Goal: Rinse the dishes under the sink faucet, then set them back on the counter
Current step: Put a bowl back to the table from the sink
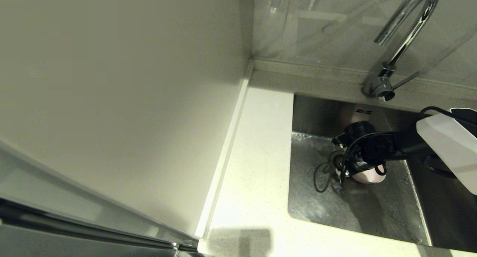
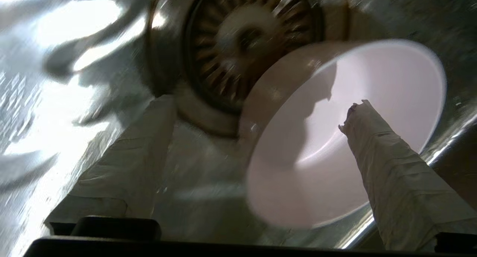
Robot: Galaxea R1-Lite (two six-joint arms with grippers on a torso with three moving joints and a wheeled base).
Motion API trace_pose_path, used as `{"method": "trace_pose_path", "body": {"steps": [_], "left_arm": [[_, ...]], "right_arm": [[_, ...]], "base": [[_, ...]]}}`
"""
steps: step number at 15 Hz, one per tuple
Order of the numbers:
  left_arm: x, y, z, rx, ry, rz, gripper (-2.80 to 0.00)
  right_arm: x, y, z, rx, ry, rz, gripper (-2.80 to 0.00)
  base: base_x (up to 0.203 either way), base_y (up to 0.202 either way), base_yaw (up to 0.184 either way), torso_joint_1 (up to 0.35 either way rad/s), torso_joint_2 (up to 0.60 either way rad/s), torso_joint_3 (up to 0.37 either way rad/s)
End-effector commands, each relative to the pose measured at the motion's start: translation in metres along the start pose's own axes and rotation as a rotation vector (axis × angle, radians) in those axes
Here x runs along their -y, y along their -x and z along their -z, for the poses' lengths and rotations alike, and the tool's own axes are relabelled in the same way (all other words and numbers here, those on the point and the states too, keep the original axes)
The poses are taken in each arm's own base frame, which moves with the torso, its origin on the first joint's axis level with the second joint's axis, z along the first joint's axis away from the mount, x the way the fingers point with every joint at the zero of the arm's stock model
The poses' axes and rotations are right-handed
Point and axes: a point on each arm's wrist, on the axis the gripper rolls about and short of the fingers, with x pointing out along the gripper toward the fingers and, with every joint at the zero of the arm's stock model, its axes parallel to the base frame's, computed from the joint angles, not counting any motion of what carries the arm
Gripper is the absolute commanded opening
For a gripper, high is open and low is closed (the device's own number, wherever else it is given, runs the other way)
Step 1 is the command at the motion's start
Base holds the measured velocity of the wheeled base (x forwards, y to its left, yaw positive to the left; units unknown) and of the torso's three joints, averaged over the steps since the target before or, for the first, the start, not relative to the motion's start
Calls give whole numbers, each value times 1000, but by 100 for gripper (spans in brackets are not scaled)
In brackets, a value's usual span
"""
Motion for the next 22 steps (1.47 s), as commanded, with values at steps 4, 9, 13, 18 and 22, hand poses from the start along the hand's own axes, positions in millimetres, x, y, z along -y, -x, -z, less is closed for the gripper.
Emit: {"method": "trace_pose_path", "body": {"steps": [4,9,13,18,22], "left_arm": [[0,0,1,-3,0,0,-280],[0,0,1,-3,0,0,-280],[0,0,0,-1,0,0,-280],[0,0,1,-2,0,0,-280],[0,0,1,-3,0,0,-280]], "right_arm": [[1,-13,5,-21,-4,37,-280],[10,-12,6,-19,-21,48,-280],[18,8,5,-4,-31,56,-280],[29,55,10,29,-41,60,-280],[53,144,19,150,-72,88,-280]], "base": [[0,0,0,0,0,0],[0,0,0,0,0,0],[0,0,0,0,0,0],[0,0,0,0,0,0],[0,0,0,0,0,0]]}}
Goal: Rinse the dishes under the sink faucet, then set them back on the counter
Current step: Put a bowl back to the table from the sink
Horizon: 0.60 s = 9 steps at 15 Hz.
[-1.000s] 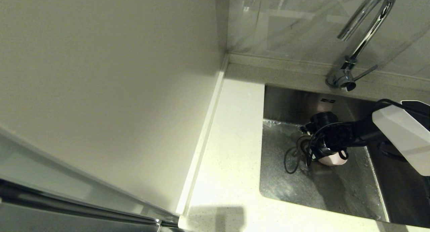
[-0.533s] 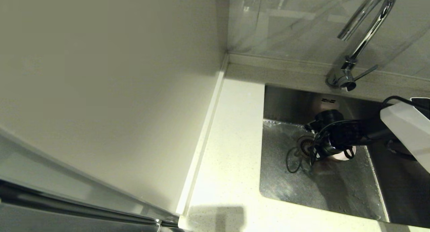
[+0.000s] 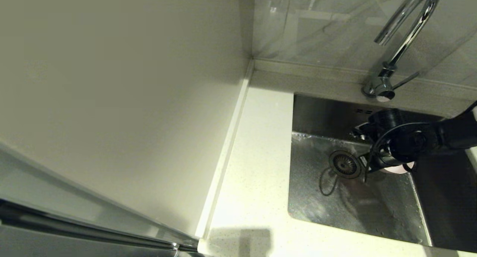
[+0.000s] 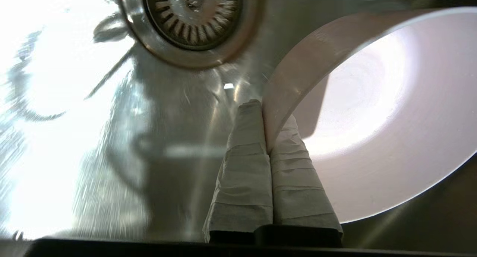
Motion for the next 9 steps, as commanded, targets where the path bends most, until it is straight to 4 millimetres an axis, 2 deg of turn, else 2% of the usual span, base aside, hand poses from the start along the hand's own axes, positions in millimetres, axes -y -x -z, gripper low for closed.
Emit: {"method": "trace_pose_path", "body": {"steps": [1,3,5,7,9], "left_arm": [[0,0,1,-3,0,0,-280],[0,0,1,-3,0,0,-280],[0,0,1,-3,0,0,-280],[0,0,1,-3,0,0,-280],[0,0,1,-3,0,0,-280]], "right_arm": [[30,83,1,153,-34,31,-280],[49,137,13,271,-7,26,-280],[75,177,31,368,34,37,-280],[103,198,53,341,28,58,-280],[116,211,81,159,-2,37,-280]], "base": [[0,0,0,0,0,0],[0,0,0,0,0,0],[0,0,0,0,0,0],[0,0,0,0,0,0],[0,0,0,0,0,0]]}}
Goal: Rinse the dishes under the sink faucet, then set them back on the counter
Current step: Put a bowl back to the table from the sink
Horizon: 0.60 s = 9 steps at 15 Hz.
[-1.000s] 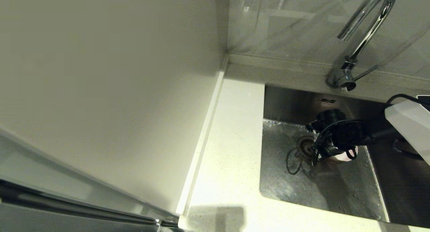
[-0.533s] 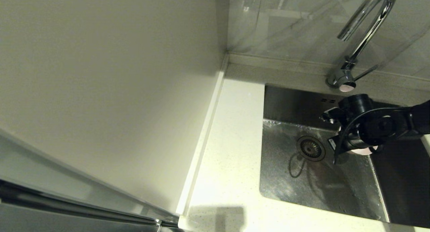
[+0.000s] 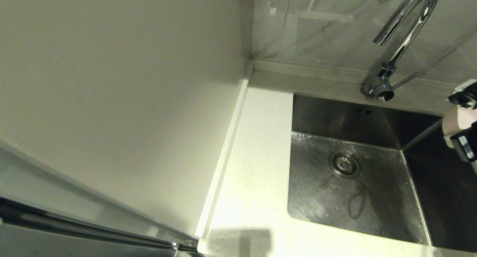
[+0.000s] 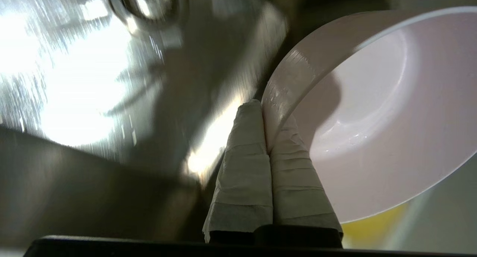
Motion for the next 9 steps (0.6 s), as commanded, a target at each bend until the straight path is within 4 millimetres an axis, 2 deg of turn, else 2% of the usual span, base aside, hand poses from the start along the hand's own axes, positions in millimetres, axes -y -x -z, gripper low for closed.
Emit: {"method": "trace_pose_path", "body": {"steps": [1,3,5,7,9], "left_arm": [[0,0,1,-3,0,0,-280],[0,0,1,-3,0,0,-280],[0,0,1,-3,0,0,-280],[0,0,1,-3,0,0,-280],[0,0,1,-3,0,0,-280]], "right_arm": [[17,42,28,-188,-63,32,-280],[23,52,47,-425,-89,76,-280],[27,53,59,-611,-101,128,-280],[30,44,68,-697,-132,152,-280],[35,25,76,-775,-159,155,-280]], "base": [[0,0,0,0,0,0],[0,0,0,0,0,0],[0,0,0,0,0,0],[0,0,0,0,0,0],[0,0,0,0,0,0]]}}
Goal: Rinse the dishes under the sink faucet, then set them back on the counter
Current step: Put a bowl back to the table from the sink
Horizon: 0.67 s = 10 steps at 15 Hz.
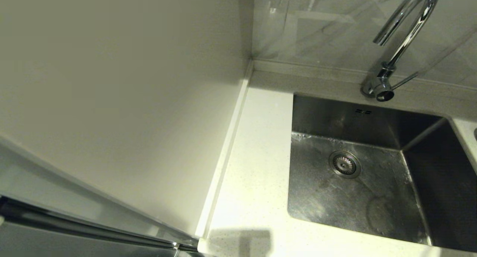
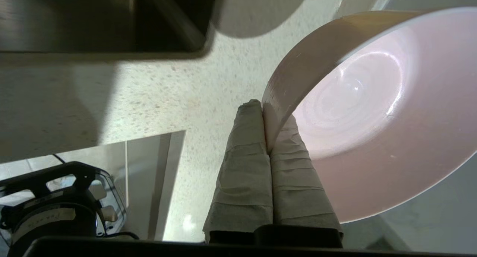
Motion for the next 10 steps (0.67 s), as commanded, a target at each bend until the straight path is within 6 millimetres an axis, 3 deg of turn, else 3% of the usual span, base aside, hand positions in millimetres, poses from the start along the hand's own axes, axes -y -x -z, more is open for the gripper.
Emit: {"method": "trace_pose_path", "body": {"steps": [1,6,10], "left_arm": [[0,0,1,-3,0,0,-280],[0,0,1,-2,0,0,-280],[0,0,1,-3,0,0,-280]], "right_arm": [[0,-31,-13,-117,-4,-24,-280],[-6,-95,-43,-286,-80,-80,-280],[2,-115,-40,-353,-146,-81,-280]], "base": [[0,0,0,0,0,0],[0,0,0,0,0,0],[0,0,0,0,0,0]]}}
